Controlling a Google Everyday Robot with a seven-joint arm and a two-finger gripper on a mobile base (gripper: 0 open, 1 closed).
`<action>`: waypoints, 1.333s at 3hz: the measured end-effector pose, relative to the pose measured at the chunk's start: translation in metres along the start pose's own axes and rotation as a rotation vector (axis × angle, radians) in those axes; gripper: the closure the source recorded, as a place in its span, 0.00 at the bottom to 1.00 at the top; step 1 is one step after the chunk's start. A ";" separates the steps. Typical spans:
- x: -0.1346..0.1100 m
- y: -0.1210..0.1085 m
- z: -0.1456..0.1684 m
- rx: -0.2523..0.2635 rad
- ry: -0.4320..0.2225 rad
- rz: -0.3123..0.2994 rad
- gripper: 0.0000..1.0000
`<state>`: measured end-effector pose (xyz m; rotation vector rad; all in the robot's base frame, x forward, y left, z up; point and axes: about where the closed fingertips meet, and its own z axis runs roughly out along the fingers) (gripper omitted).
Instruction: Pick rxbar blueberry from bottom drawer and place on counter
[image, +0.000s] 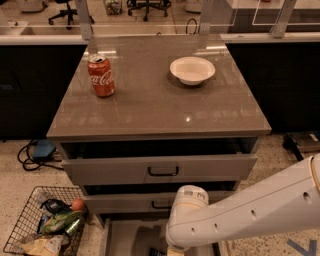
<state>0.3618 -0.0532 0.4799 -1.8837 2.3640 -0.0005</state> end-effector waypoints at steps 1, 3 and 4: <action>0.002 0.009 0.035 -0.040 -0.060 0.202 0.00; -0.003 0.007 0.051 -0.058 -0.096 0.193 0.00; -0.005 0.006 0.082 -0.079 -0.152 0.197 0.00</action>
Offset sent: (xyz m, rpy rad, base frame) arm -0.0033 0.0012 -0.0276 0.0739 0.0298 -0.1328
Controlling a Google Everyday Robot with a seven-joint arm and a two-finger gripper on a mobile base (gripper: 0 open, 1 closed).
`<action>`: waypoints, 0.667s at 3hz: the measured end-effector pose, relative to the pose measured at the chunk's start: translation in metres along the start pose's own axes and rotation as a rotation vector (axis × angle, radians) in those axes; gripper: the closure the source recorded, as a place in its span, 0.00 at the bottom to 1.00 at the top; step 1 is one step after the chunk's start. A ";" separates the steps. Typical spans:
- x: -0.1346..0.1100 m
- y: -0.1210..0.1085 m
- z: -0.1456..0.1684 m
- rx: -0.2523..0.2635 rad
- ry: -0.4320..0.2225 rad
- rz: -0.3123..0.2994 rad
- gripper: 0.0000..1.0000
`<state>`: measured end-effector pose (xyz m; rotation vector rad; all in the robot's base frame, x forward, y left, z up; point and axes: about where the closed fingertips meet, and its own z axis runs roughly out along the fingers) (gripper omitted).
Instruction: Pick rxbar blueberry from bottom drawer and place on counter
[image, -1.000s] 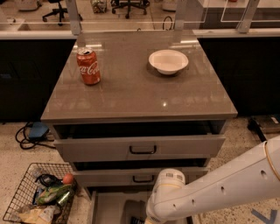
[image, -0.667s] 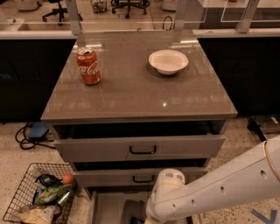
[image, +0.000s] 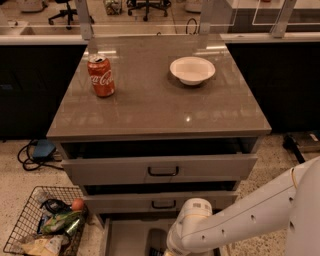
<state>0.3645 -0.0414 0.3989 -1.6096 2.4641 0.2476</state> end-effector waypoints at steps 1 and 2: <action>0.001 -0.008 0.042 -0.010 -0.011 -0.048 0.00; -0.005 -0.014 0.086 -0.005 0.001 -0.103 0.00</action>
Offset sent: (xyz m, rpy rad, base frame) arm 0.0319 0.0383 -0.1400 -0.0334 -0.0456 0.1642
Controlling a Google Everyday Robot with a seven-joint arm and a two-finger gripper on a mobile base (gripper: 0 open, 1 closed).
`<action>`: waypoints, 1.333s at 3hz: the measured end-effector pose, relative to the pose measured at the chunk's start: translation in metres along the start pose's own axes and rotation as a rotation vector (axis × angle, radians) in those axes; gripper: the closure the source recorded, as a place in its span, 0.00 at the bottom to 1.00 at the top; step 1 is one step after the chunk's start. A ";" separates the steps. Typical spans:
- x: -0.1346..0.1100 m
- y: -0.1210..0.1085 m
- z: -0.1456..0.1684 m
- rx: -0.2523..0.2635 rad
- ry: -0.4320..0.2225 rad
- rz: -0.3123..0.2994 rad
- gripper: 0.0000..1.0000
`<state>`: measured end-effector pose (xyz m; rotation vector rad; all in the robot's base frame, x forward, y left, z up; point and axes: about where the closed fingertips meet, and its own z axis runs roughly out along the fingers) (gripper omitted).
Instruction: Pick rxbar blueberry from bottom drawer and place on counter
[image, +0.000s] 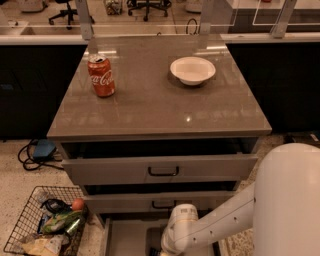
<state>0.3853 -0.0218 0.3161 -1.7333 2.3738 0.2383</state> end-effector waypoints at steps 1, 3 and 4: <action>0.012 -0.002 0.049 0.059 0.048 -0.018 0.00; 0.007 0.003 0.083 0.006 0.024 -0.017 0.00; 0.007 0.009 0.120 -0.046 0.026 -0.008 0.00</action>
Offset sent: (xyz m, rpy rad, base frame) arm -0.0008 -0.0069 -0.0672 -0.0942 -0.0653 -0.0350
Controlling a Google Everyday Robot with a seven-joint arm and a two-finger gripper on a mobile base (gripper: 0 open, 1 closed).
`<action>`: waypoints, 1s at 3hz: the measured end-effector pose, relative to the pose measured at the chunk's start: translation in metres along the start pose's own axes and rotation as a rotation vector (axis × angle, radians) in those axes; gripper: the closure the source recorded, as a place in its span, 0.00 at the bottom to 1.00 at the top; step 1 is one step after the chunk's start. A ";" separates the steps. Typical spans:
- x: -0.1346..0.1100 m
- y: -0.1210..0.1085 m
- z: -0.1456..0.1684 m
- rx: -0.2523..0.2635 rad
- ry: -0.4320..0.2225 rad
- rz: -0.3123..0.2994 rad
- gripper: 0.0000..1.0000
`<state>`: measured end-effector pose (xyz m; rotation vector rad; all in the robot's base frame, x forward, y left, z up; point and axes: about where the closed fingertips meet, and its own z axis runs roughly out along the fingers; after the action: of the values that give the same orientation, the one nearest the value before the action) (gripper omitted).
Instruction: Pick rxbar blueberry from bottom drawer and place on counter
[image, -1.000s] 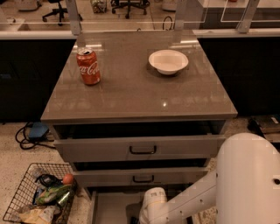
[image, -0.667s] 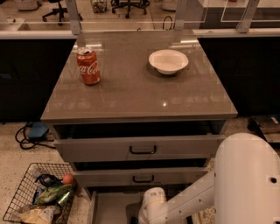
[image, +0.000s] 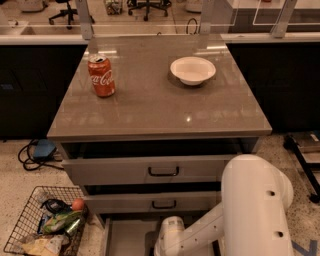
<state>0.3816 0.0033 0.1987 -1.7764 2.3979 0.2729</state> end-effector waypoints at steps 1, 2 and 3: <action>0.003 0.003 0.027 -0.017 0.008 0.021 0.00; 0.009 0.006 0.038 -0.004 0.019 0.039 0.00; 0.018 0.007 0.042 0.027 0.024 0.055 0.00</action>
Offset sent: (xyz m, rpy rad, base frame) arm -0.0099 -0.0047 -0.0535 -0.0408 -0.0042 -0.0631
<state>0.3701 -0.0023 0.1546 -1.7141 2.4575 0.2256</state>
